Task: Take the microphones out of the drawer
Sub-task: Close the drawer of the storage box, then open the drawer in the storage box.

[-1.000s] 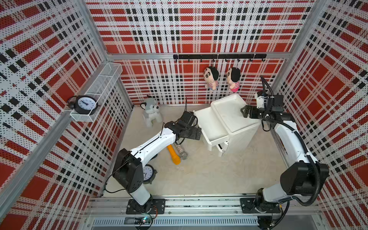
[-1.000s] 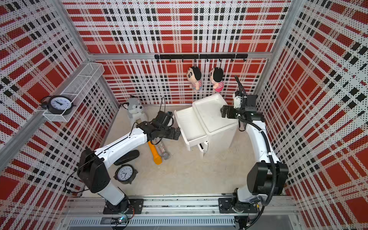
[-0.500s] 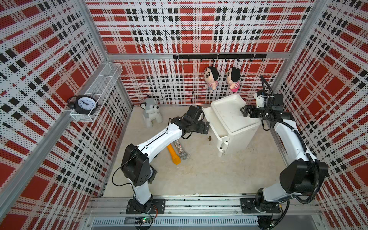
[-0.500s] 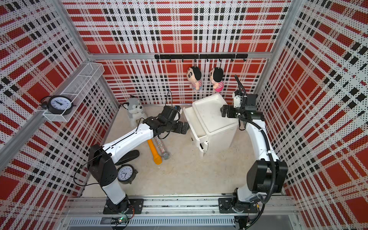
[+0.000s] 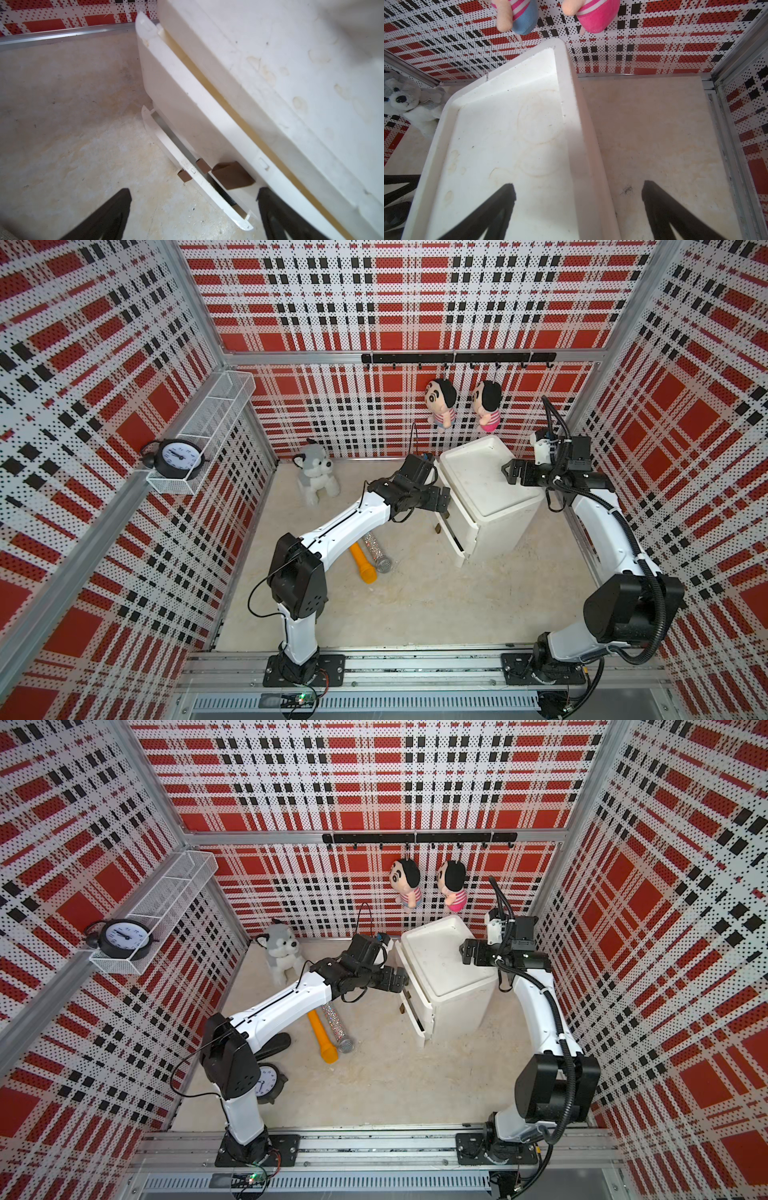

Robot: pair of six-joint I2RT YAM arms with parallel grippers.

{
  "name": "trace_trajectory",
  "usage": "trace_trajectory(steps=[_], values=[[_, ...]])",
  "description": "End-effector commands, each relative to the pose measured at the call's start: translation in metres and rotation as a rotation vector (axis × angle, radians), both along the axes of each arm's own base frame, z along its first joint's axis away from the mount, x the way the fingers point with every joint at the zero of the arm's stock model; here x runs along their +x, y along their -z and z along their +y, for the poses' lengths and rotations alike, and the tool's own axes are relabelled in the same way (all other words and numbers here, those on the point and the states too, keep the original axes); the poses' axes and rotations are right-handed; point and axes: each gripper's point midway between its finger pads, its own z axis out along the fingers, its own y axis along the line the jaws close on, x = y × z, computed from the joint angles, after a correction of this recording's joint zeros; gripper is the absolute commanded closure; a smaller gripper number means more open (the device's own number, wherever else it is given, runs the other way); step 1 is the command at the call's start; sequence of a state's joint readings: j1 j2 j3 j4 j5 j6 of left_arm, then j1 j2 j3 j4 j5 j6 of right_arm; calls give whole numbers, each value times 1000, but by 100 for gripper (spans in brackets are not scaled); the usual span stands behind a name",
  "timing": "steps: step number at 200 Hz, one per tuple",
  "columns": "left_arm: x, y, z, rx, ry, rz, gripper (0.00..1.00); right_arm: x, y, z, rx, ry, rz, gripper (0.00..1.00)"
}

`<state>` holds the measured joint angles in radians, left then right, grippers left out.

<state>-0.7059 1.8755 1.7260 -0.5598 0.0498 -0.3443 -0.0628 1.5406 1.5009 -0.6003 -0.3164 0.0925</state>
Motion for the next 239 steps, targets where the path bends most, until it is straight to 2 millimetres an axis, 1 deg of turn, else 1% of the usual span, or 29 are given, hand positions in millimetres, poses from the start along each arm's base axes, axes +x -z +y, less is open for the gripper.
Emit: trace_trajectory(steps=[1, 22, 41, 65, 84, 102, 111, 116, 125, 129, 147, 162, 171, 176, 190, 201, 219, 239], values=[[5, -9, -22, -70, 29, -23, 2, -10, 38, 7, 6, -27, 133, 0], [7, -9, -28, -86, 42, -26, 2, -11, 38, 6, 5, -24, 137, 0], [7, -14, -32, -112, 59, -38, 2, -10, 38, 7, 4, -28, 136, 0], [6, -17, -32, -136, 46, -35, 2, -10, 39, 7, 3, -28, 137, 0], [5, -13, -19, -132, 22, -38, 2, -11, 39, 8, 3, -31, 138, 0], [7, -5, 0, -151, -17, -23, 2, -10, 41, 8, 3, -30, 140, 0], [9, 3, 12, -161, -43, 4, 2, -10, 41, 8, 5, -31, 141, 0], [11, 8, 19, -161, -63, 18, 0, -10, 42, 8, 6, -32, 142, 0], [14, 16, 31, -154, -97, 35, 0, -9, 42, 9, 7, -34, 144, 0], [15, 21, 36, -148, -109, 43, 2, -9, 42, 9, 7, -34, 142, 0], [11, 31, 48, -132, -123, 46, 0, -9, 42, 9, 7, -33, 144, 0], [3, 31, 46, -151, -86, 18, 1, -9, 42, 9, 4, -34, 144, 0], [-4, 27, 43, -189, -53, 4, 0, -9, 43, 9, 5, -34, 146, 0], [-6, 24, 41, -214, -38, -4, 2, -9, 43, 8, 5, -33, 147, 0], [-13, 26, 38, -261, -5, -17, 2, -9, 43, 9, 4, -33, 148, 0], [-14, 33, 39, -252, -6, -10, 2, -9, 42, 9, 3, -33, 145, 0], [-15, 53, 36, -203, 14, 10, 2, -8, 41, 9, 4, -35, 143, 0], [-20, 72, 27, -173, 54, 7, 2, -8, 43, 9, 5, -37, 146, 0]])
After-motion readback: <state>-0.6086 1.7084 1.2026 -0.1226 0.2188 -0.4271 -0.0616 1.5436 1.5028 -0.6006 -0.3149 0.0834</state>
